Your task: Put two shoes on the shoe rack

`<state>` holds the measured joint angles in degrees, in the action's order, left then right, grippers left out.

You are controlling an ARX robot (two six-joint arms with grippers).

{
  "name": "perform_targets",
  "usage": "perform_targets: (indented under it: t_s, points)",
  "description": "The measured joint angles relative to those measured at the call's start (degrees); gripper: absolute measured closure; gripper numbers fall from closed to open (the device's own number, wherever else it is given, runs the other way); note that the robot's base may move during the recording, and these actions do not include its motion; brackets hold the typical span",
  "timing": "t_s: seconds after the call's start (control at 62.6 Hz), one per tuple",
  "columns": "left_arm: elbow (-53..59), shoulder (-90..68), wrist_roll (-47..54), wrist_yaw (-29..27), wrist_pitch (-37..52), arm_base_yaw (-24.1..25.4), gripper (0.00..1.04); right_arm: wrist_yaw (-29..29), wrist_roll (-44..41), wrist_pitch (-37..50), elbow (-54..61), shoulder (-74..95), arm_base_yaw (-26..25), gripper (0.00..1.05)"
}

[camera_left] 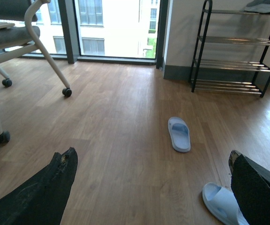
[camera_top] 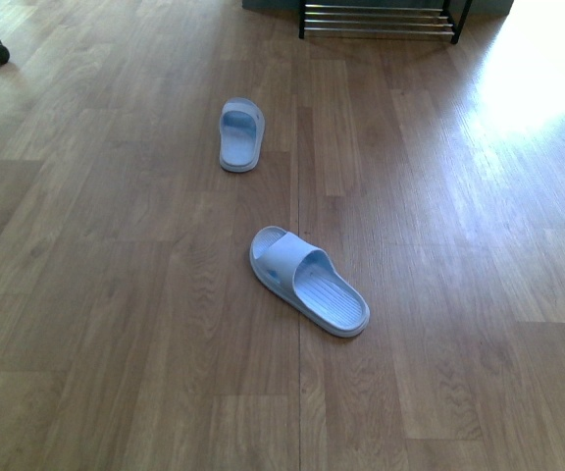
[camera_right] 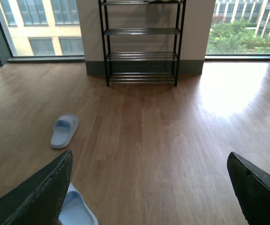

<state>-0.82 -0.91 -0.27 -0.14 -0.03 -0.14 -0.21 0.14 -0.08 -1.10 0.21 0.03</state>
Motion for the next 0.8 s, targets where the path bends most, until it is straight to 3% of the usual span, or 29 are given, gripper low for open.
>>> perform_targets:
  t_s: [0.799]
  points:
    - [0.0, 0.0, 0.02, 0.13, 0.02, 0.0, 0.09, 0.17, 0.02, 0.0, 0.0, -0.04, 0.0, 0.09]
